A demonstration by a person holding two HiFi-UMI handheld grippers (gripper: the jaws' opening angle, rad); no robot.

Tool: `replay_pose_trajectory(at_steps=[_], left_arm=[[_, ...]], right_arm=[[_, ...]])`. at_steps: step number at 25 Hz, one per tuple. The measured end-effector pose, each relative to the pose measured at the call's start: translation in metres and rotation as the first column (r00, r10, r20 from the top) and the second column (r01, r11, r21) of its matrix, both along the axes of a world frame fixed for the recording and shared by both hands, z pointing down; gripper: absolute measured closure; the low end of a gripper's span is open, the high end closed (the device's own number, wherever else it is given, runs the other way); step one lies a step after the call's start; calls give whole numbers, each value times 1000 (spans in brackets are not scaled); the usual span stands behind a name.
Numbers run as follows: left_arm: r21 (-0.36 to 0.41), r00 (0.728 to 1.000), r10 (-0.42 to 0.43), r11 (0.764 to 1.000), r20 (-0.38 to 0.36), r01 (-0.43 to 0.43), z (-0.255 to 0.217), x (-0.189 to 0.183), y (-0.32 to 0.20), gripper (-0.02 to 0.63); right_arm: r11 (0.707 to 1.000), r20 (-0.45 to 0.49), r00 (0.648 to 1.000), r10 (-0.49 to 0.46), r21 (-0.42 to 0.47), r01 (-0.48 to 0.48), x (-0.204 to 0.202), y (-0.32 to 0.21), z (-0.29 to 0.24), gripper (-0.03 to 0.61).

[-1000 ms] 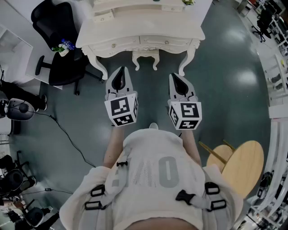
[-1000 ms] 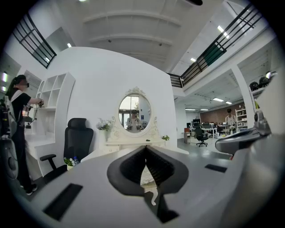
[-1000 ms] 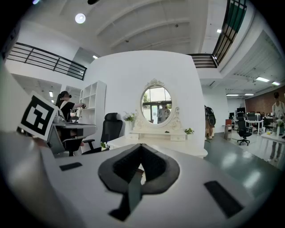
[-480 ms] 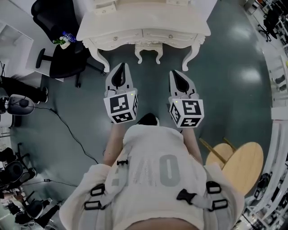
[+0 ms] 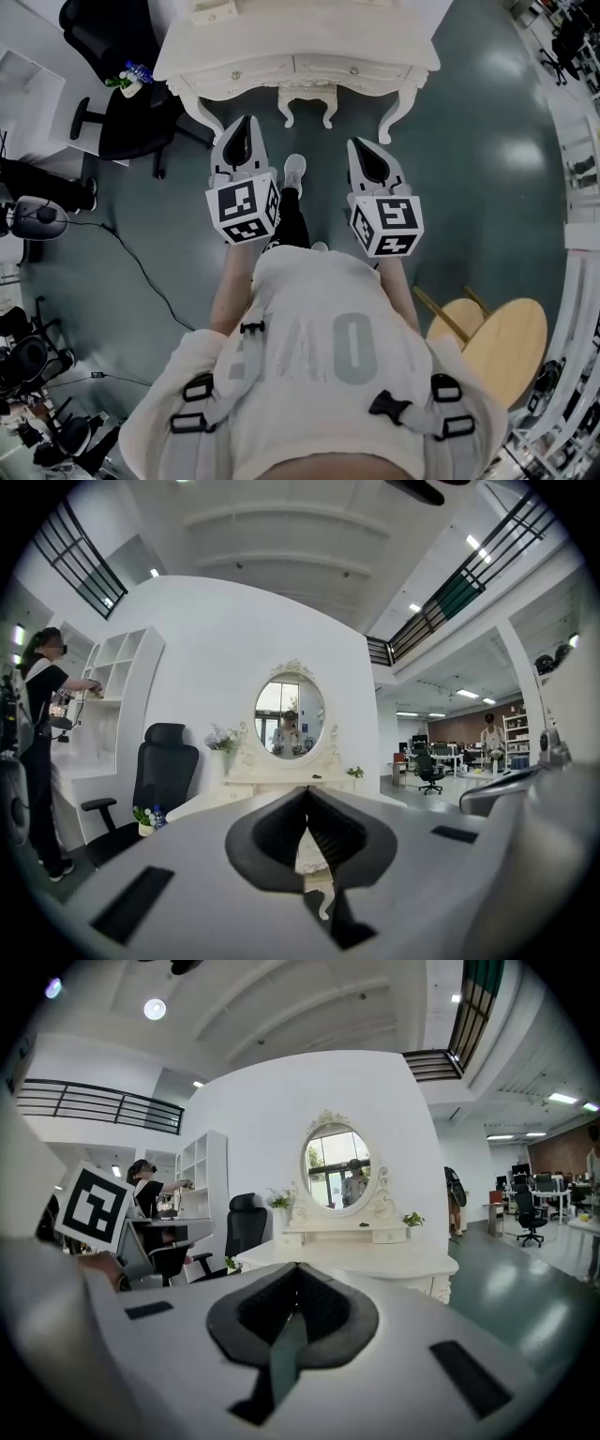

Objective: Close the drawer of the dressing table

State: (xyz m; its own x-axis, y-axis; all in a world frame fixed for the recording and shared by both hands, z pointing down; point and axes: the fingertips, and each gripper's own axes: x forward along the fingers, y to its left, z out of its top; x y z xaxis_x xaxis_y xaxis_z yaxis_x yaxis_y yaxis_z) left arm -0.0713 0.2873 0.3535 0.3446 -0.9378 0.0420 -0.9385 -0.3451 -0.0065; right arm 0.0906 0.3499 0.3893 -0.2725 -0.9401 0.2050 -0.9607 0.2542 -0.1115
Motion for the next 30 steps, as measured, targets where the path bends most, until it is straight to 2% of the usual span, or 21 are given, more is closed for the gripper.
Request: replay_pose_trajectory(at_steps=[2,4,8,12,20,30], left_arm=[[26,1000,6,1000,-9,-6,-7,5,-14,595],[48,1000,10,999,-21,-9,-18,10,-30,595],[69,999,16,998,-39,-14,-32,16,-61,595],[73,999,24,997,-36,-21,-35,21,-103,595],[42,999,24,999,-30,-22,-41,20,-225,595],[25,1000,20,1000,-24,-20,-44,2,-382,595]], right_arm=[[1000,38,999,4,-10,-4,6,-15,-3,569],[1000,51,999,-2,17,1,8,-34,-17,569],[997,-7,1000,-7,80,7,13,-74,-40,569],[996,-16,1000,-4,86,5,20,-120,-46,569],[999,-14,1000,8,45,-8,21,-235,-53,569],[1000,-31,1000,-3,22,4,-3,-399,-64,569]])
